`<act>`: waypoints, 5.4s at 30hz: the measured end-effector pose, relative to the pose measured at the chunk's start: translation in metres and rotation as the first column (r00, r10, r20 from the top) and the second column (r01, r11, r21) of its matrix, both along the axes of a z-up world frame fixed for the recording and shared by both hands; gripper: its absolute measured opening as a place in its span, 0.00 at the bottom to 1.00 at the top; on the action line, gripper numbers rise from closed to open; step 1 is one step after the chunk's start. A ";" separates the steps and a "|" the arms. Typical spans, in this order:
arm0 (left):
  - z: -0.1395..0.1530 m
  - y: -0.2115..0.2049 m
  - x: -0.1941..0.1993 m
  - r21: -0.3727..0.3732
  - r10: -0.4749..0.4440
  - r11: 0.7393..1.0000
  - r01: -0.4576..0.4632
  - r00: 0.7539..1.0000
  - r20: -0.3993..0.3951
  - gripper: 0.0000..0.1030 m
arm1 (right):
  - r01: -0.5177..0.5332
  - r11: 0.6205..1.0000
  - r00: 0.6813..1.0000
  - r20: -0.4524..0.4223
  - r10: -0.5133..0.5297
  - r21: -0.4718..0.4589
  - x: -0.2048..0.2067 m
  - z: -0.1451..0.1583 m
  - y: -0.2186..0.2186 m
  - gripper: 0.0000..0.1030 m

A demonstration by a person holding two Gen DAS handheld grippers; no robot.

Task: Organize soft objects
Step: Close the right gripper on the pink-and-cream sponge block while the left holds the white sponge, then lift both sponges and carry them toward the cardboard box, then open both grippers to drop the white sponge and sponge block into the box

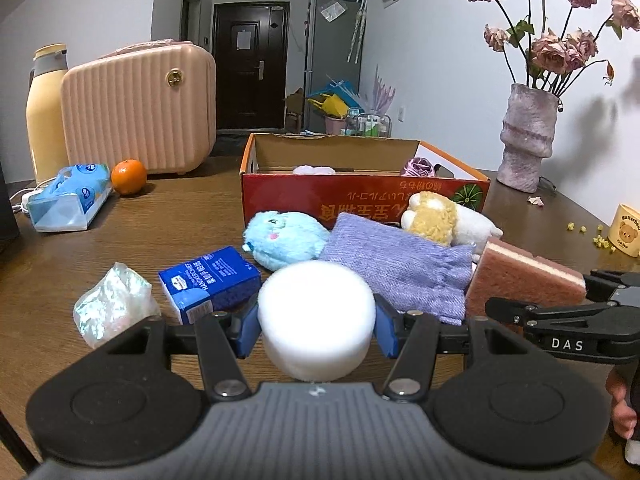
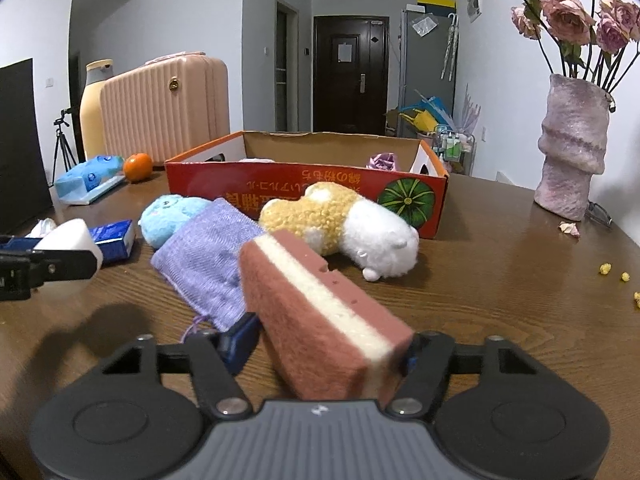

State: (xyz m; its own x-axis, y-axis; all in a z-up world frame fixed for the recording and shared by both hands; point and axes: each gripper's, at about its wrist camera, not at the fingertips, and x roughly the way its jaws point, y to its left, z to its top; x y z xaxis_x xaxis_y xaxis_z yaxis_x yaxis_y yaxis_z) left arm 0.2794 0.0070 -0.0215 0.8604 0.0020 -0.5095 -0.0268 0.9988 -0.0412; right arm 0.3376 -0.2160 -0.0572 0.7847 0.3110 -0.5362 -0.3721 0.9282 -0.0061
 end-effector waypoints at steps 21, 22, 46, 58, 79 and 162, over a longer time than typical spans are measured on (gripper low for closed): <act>0.001 -0.003 -0.005 0.005 0.003 1.000 -0.004 1.000 0.024 0.56 | 0.002 1.000 0.994 0.111 -0.003 0.013 -0.035 0.014 0.004 0.30; 0.001 -0.003 -0.004 0.007 0.007 1.000 -0.007 1.000 0.024 0.56 | 0.001 1.000 0.994 0.113 -0.003 0.018 -0.035 0.015 0.004 0.30; 0.048 -0.011 0.029 0.003 0.054 0.998 -0.055 0.987 0.150 0.56 | -0.018 0.997 0.967 0.256 -0.002 0.072 -0.006 0.055 0.025 0.30; 0.059 -0.012 0.072 -0.053 0.099 0.994 -0.090 0.977 0.187 0.56 | 0.002 0.991 0.961 0.274 -0.039 0.132 0.031 0.059 0.029 0.30; 0.055 -0.001 0.139 -0.088 0.165 0.985 -0.151 0.970 0.179 0.56 | 0.030 0.986 0.962 0.265 -0.073 0.162 0.104 0.059 0.034 0.30; 0.028 0.014 0.255 -0.051 0.287 0.958 -0.283 0.953 0.098 1.00 | 0.132 0.990 0.979 0.152 -0.138 0.050 0.234 0.044 0.057 1.00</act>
State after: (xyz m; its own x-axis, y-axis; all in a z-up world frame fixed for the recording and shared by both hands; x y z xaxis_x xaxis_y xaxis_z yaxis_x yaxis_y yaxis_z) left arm 0.5340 0.0215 0.0065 0.8747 0.2380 -0.4223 -0.3037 0.9481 -0.0946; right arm 0.5712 -0.1587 -0.0133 0.8933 0.2151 -0.3948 -0.2409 0.9704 -0.0165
